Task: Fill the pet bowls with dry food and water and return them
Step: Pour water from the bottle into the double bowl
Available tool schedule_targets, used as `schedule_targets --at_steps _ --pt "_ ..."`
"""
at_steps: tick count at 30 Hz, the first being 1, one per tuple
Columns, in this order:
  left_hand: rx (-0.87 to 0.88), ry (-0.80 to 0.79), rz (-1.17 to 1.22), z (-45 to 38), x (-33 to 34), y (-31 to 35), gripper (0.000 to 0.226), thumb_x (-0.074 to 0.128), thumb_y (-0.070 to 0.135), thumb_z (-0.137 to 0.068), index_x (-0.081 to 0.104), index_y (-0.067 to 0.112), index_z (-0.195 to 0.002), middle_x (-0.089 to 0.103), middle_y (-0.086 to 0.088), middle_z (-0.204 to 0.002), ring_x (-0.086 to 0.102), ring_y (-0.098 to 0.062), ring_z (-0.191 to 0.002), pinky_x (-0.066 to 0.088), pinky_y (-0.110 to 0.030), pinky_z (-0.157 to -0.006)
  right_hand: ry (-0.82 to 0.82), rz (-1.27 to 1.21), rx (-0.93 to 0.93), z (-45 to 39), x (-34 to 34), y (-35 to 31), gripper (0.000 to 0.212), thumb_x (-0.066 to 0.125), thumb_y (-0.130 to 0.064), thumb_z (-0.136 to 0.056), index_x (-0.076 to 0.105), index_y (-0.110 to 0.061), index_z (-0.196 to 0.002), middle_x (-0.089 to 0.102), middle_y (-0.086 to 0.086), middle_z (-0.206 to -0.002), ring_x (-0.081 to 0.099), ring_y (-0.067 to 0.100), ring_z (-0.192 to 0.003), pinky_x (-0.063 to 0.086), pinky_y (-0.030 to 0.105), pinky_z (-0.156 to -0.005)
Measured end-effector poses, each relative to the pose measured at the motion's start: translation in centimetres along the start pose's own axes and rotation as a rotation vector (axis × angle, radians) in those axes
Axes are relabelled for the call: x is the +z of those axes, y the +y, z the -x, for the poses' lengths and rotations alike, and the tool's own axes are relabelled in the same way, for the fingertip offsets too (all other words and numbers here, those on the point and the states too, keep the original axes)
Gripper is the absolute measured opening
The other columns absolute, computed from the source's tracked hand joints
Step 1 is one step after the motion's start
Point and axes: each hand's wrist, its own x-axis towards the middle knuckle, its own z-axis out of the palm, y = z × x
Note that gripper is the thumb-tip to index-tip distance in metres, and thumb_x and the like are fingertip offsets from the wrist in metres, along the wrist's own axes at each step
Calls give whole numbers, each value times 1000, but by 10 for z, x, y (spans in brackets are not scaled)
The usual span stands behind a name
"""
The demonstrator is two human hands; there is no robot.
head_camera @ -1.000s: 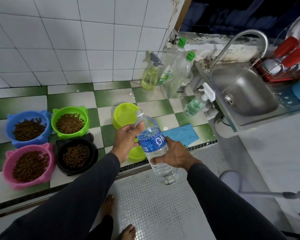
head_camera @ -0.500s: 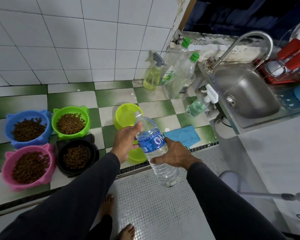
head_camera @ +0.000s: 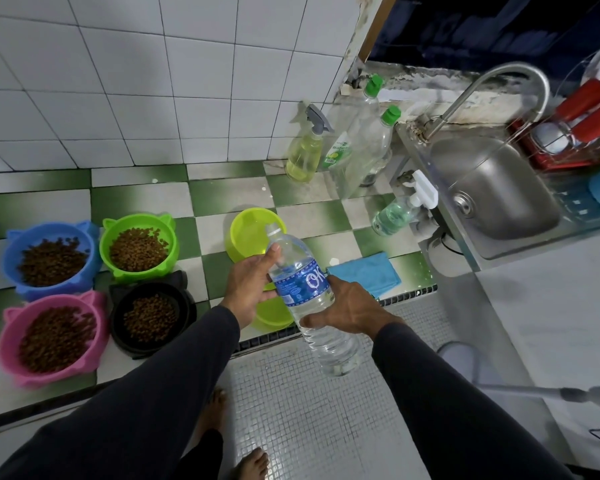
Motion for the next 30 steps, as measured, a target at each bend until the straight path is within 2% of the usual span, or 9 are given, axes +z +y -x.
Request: schedule_targets --at_steps 8,14,21,30 --pt "-13 5 4 -2 -2 -2 60 76 70 -71 75 19 -102 81 1 -104 78 -16 -94 62 -29 -63 -16 17 -4 -4 1 0 87 81 -76 -46 56 -37 -120 71 -11 -110 65 9 -94 52 28 -84" --pt "-23 6 -8 -2 -4 -4 51 73 65 -80 75 20 -105 80 1 -105 78 -16 -95 62 -33 -68 -22 13 -8 -2 2 -1 87 82 -73 -48 57 -35 -122 71 -9 -112 66 11 -97 55 33 -90" --pt "-31 15 0 -1 -4 -4 68 76 71 -67 74 18 -109 80 2 -106 78 -17 -96 61 -37 -73 -23 11 -6 1 2 -4 86 82 -72 -47 57 -34 -120 71 -9 -109 67 11 -96 56 36 -91" --pt "-45 11 0 -2 -7 -3 63 75 66 -75 73 16 -113 80 2 -108 77 -18 -100 61 -41 -79 -20 8 0 3 2 -6 87 82 -72 -47 57 -34 -121 71 -9 -110 67 12 -97 56 36 -92"
